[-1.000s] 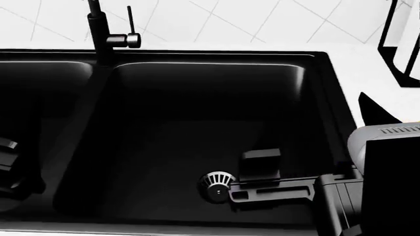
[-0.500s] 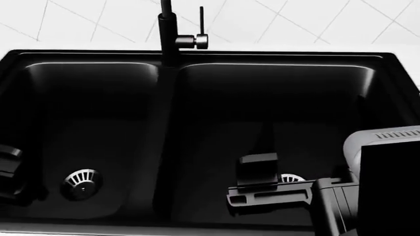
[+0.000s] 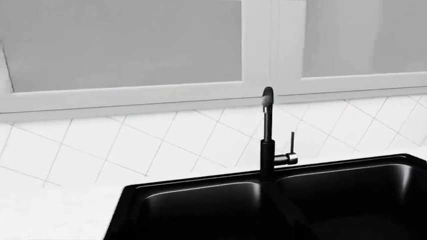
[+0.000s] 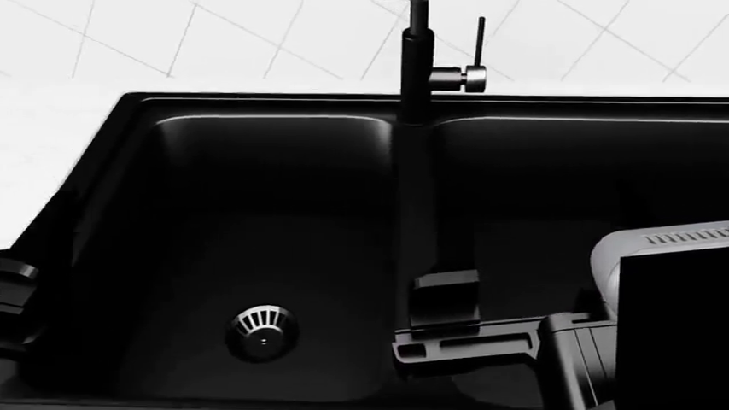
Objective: There is a mixed pile of frozen fruits and vegetables on the counter. Locate all the frozen vegetables and place the items in a bowl on the counter. Take all the frozen fruits and defrost them in a running sink.
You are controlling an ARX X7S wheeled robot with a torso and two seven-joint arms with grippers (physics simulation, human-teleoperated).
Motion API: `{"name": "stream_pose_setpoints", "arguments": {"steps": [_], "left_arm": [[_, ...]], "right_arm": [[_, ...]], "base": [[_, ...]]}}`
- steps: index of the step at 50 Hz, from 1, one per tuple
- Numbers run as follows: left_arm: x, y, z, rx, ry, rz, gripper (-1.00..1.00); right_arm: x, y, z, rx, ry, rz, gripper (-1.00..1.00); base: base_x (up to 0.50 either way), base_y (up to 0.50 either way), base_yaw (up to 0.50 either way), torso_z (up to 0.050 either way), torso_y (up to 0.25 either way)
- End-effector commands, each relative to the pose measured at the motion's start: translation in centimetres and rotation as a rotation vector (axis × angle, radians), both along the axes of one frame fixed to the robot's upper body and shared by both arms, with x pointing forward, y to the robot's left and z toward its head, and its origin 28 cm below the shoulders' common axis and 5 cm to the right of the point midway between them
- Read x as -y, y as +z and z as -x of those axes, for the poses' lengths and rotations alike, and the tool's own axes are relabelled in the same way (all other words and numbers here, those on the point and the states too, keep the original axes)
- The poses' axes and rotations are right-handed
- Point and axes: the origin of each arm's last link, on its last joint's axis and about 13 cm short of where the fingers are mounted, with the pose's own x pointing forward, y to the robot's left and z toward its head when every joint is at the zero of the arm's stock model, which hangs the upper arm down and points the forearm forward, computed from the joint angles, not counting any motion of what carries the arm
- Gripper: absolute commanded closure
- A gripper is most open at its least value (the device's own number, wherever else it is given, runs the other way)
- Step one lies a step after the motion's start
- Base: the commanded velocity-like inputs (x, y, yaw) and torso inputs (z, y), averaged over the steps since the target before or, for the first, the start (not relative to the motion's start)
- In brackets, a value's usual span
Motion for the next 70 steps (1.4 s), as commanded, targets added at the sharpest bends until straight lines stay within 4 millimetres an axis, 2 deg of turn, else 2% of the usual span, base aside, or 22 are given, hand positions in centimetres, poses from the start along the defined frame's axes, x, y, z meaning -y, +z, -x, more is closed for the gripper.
{"name": "stream_pose_setpoints", "arguments": {"steps": [1,58,70], "left_arm": [[0.07,-0.18,-0.11,-0.002,0.003,-0.001,-1.00],[-0.17,-0.35,-0.18,-0.005,0.003,-0.005,-1.00],[0.13,-0.65,-0.29,-0.018,-0.013,-0.011,-1.00]], "right_arm": [[-0.03,-0.02,-0.02,0.004,0.004,0.000,-1.00],[-0.14,-0.29,-0.02,-0.004,0.009,0.006,-1.00],[-0.08,-0.37,-0.19,-0.007,0.004,-0.001,-1.00]], "base": [[0.05,0.50,0.00,0.000,0.000],[0.00,0.50,0.00,0.000,0.000],[0.32,0.41,0.00,0.000,0.000]]}}
